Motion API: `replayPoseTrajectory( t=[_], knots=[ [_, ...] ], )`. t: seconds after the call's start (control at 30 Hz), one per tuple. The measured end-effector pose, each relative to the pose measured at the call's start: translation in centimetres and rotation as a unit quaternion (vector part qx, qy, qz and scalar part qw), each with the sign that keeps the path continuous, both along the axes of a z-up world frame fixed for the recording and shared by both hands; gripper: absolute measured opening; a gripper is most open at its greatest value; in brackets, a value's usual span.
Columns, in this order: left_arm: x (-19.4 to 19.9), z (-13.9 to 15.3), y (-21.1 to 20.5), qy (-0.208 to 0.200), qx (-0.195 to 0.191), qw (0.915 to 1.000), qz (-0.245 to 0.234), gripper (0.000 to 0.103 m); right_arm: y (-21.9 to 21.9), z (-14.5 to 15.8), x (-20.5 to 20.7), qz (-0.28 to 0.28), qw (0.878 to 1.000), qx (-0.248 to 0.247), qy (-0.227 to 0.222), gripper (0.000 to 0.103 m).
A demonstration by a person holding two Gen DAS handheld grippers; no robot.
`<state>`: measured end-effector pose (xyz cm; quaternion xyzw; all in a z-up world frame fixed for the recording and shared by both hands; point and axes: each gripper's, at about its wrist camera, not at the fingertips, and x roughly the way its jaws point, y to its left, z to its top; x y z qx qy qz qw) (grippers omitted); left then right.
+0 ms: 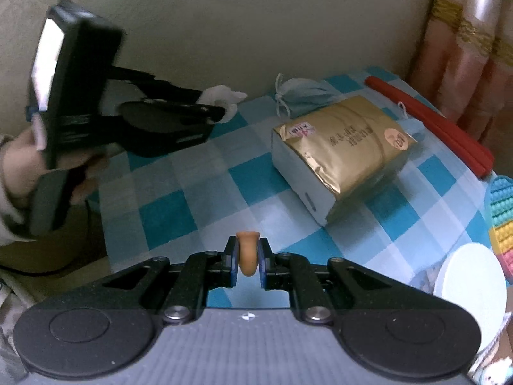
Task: Organize soft objects
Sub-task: 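Grasp the white tissue bunny with the left tool while the right tool holds the earplug, then carry the earplug and tissue bunny into the box and open both tools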
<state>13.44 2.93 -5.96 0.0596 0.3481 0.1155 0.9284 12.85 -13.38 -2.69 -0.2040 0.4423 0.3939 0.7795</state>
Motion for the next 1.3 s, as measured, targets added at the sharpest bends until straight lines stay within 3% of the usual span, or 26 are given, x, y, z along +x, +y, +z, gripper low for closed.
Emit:
replayPoseTrajectory(
  t=[0.3, 0.7, 1.03, 1.3],
  knots=[
    [-3.6, 1.4, -2.4, 0.063, -0.039, 0.9924, -0.098, 0.025, -1.4, 0.7, -2.0, -0.032, 0.999, 0.007, -0.005, 0.015],
    [-7.2, 4.5, -6.2, 0.073, -0.061, 0.9769, -0.191, 0.025, -7.0, 3.7, -6.2, -0.096, 0.994, 0.021, -0.042, 0.015],
    [-7.4, 6.1, -11.6, 0.066, -0.057, 0.9608, -0.263, 0.025, -16.1, 5.5, -6.5, -0.207, 0.974, 0.004, -0.094, 0.015],
    [-6.1, 6.3, -15.9, 0.072, -0.060, 0.9480, -0.304, 0.025, -21.1, 3.7, -3.8, -0.277, 0.954, -0.038, -0.111, 0.015]
  ],
)
